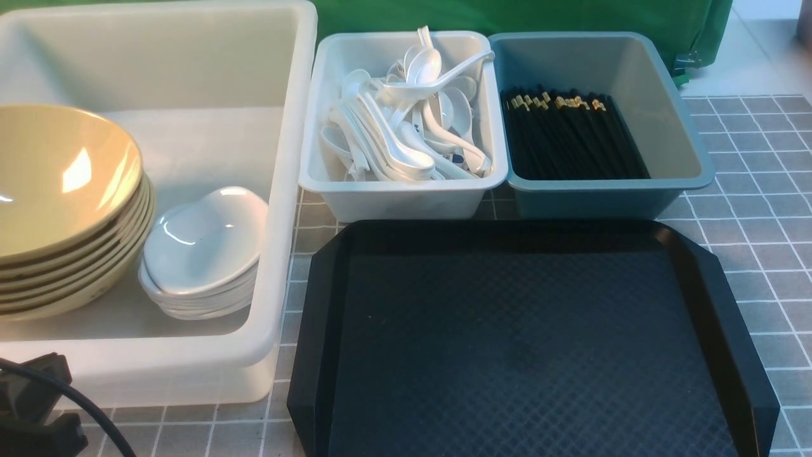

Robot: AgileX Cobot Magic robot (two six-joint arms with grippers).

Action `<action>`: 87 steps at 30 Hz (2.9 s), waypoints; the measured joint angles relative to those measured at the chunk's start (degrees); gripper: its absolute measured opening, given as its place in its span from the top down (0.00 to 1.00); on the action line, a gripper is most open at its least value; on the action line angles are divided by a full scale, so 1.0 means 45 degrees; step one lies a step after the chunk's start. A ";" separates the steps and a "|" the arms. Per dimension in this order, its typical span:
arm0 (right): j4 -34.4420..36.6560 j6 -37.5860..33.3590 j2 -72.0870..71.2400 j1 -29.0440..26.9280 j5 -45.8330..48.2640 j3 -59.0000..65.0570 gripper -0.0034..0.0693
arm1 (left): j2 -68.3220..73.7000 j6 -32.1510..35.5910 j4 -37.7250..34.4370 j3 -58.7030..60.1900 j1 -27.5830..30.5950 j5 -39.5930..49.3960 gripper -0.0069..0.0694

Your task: On grey table put chopsticks spoon bowls plates into blue grey white boxes.

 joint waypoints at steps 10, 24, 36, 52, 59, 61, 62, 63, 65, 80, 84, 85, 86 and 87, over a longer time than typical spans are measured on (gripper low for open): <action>0.0047 -0.0048 0.0000 -0.0013 0.0000 0.0000 0.90 | 0.0000 0.0000 0.0000 0.0000 0.0000 -0.0012 0.92; 0.0061 0.0677 0.0000 -0.0013 0.0000 0.0000 0.90 | 0.0000 0.0000 0.0000 0.0000 0.0000 -0.0001 0.92; 0.0061 0.0677 0.0000 -0.0013 0.0000 0.0000 0.88 | 0.0000 0.0000 0.0000 0.0000 0.0000 -0.0002 0.92; 0.0061 0.0681 0.0000 -0.0013 0.0000 0.0000 0.87 | -0.0335 0.0000 -0.0112 0.0319 -0.0660 -0.0316 0.92; 0.0061 0.0681 0.0000 -0.0013 0.0000 0.0000 0.86 | -0.1200 0.0000 -0.0117 0.1013 -0.2334 -0.1115 0.92; 0.0061 0.0681 0.0000 -0.0013 0.0000 0.0000 0.86 | -0.1511 0.0000 -0.0140 0.1333 -0.2870 -0.1350 0.92; 0.0061 0.0681 0.0000 -0.0013 0.0000 0.0000 0.86 | -0.1860 0.0000 -0.0090 0.1647 -0.3266 -0.1468 0.92; 0.0061 0.0681 0.0000 -0.0013 0.0000 0.0000 0.86 | -0.2104 0.0000 -0.0012 0.1809 -0.3449 -0.1464 0.92; 0.0061 0.0691 0.0000 -0.0013 0.0000 0.0000 0.85 | -0.3073 -0.0323 0.0811 0.2241 -0.3667 -0.1541 0.92; 0.0066 0.0706 0.0000 -0.0013 0.0000 0.0000 0.84 | -0.4919 -0.5778 0.5948 0.4967 -0.2051 -0.3808 0.92; 0.0066 0.0706 0.0000 -0.0013 0.0000 0.0000 0.84 | -0.4929 -0.4134 0.5156 0.5059 -0.2038 -0.4254 0.92; 0.0066 0.0706 0.0000 -0.0013 0.0000 0.0000 0.84 | -0.4929 -0.3480 0.4845 0.5059 -0.2038 -0.4254 0.92; 0.0066 0.0706 0.0000 -0.0013 0.0000 0.0000 0.84 | -0.4929 -0.2853 0.4611 0.5059 -0.2038 -0.4254 0.92; 0.0066 0.0706 0.0000 -0.0013 0.0000 0.0000 0.84 | -0.4929 -0.2565 0.4458 0.5059 -0.2038 -0.4254 0.92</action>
